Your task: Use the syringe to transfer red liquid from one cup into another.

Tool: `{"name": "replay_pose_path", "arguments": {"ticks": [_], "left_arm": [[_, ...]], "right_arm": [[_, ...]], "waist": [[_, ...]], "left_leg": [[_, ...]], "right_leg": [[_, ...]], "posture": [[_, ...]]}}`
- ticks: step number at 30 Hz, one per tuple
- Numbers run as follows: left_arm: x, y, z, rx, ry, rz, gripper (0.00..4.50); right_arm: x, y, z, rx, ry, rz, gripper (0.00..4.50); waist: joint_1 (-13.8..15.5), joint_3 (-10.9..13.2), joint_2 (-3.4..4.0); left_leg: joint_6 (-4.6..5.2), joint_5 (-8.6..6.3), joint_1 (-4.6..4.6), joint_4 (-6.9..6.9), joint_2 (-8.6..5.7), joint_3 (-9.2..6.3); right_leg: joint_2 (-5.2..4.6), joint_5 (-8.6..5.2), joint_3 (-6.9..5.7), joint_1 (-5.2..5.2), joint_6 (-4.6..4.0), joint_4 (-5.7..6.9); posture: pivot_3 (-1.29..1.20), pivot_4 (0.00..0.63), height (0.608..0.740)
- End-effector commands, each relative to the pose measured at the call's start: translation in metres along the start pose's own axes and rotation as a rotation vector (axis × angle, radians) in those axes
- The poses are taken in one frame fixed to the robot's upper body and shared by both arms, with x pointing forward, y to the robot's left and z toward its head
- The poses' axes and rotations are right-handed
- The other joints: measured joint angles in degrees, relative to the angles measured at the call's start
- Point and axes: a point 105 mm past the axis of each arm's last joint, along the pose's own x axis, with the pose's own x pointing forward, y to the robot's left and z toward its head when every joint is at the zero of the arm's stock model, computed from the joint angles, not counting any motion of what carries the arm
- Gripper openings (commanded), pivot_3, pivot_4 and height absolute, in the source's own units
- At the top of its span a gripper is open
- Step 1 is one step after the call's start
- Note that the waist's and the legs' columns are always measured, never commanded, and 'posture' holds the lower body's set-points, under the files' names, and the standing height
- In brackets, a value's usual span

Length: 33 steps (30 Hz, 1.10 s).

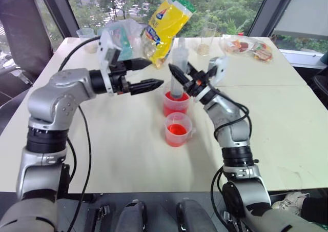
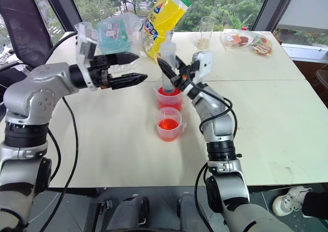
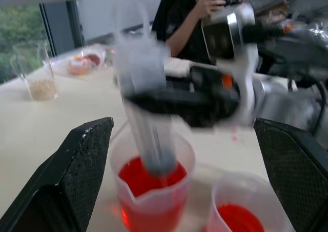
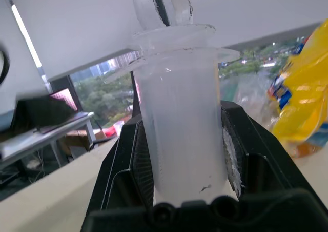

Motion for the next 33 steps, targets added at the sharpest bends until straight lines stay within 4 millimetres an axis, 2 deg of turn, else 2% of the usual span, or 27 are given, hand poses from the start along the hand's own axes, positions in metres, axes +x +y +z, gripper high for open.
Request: {"name": "replay_pose_path", "arguments": {"ticks": [1,8,23,26,33], "left_arm": [[0.010,0.003,0.011,0.050,-0.030,-0.023,4.50],[0.032,0.008,0.010,0.051,-0.032,-0.064,4.50],[0.060,0.009,0.004,0.013,-0.041,-0.127,4.50],[0.064,0.012,0.004,0.010,-0.049,-0.114,3.72],[0.065,0.014,0.007,0.013,-0.064,-0.105,0.41]], "right_arm": [[0.002,0.006,0.005,-0.048,-0.036,0.021,1.41],[0.001,0.008,-0.007,-0.062,-0.012,0.020,1.41],[0.002,0.009,-0.011,-0.081,0.007,0.031,1.41],[0.001,0.009,-0.012,-0.083,0.012,0.031,1.41],[0.000,0.010,-0.014,-0.083,0.025,0.045,1.41]], "waist": [[-0.02,0.00,0.00],[-0.03,0.00,0.00],[0.02,0.00,0.00],[-0.04,0.00,0.00],[-0.03,0.00,0.00]], "left_leg": [[-0.01,0.01,0.00,0.00,0.00,0.00],[-0.04,0.02,0.00,0.00,0.00,0.00],[-0.04,0.03,0.00,0.01,0.00,0.00],[-0.04,0.03,0.01,0.02,0.00,0.00],[-0.04,0.03,0.02,0.01,0.01,-0.01]], "right_leg": [[0.00,0.00,0.00,0.00,0.00,0.00],[0.02,0.00,0.00,-0.01,0.00,0.01],[0.01,0.00,0.00,0.01,0.00,0.02],[0.01,0.00,0.01,0.01,0.00,0.02],[0.01,0.00,0.01,0.00,0.00,0.05]], "posture": [[0.00,0.150,0.740],[0.00,0.150,0.740],[0.00,0.150,0.740],[0.00,0.150,0.740],[0.00,0.150,0.740]]}}
